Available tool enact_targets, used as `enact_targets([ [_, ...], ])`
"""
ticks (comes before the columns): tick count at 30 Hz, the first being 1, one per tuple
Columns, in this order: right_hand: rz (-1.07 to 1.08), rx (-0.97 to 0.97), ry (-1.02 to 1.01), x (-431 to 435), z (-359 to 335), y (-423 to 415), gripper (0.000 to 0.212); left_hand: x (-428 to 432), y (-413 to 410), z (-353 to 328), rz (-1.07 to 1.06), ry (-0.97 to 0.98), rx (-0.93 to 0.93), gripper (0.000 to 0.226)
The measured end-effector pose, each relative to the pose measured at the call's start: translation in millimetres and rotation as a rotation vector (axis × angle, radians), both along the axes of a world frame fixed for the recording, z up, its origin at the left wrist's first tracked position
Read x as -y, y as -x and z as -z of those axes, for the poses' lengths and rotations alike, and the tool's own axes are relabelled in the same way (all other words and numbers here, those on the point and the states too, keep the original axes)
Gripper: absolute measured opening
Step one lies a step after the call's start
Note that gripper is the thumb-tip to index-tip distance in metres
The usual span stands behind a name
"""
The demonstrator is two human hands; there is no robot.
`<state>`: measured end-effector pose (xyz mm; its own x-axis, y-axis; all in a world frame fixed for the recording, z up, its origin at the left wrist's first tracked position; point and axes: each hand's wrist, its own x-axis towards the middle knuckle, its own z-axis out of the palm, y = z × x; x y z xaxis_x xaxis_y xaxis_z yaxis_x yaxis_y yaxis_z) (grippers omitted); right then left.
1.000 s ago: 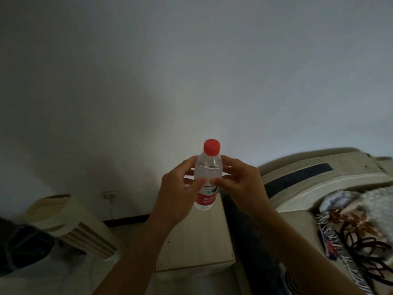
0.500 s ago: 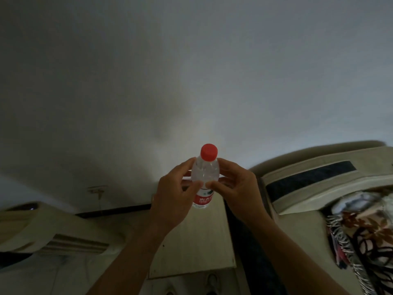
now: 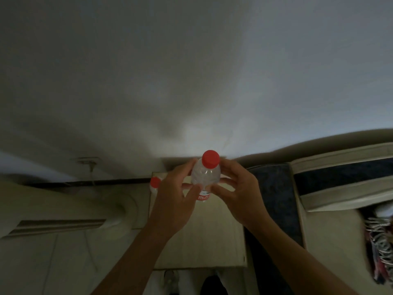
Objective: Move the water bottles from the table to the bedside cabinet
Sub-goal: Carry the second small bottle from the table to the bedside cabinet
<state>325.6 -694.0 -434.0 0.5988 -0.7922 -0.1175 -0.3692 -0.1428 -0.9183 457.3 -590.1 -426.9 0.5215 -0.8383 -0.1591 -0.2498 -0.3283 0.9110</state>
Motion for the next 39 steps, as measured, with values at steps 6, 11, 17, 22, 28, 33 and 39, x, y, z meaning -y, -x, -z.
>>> enact_targets([
  [6,-0.009,-0.011,-0.020,2,63,-9,0.058,1,-3,64,-0.050,-0.026,-0.039,0.056],
  [11,-0.008,0.006,-0.007,0,104,-17,0.056,4,-2,108,-0.082,-0.026,-0.062,0.056],
  [17,0.008,0.026,0.017,-2,149,-24,0.056,5,-6,149,-0.106,-0.022,-0.007,0.055],
  [22,0.021,0.033,0.023,-4,169,-26,0.057,4,-8,169,-0.110,-0.023,-0.029,0.055],
  [28,0.048,0.036,-0.005,-8,184,-25,0.058,0,-9,182,-0.099,-0.007,-0.053,0.053],
  [33,0.043,0.009,-0.012,-10,195,-24,0.056,-2,-9,194,-0.101,-0.015,-0.065,0.054],
  [39,0.056,0.011,-0.079,-18,206,-23,0.060,-6,-1,205,-0.120,-0.028,-0.081,0.056],
])
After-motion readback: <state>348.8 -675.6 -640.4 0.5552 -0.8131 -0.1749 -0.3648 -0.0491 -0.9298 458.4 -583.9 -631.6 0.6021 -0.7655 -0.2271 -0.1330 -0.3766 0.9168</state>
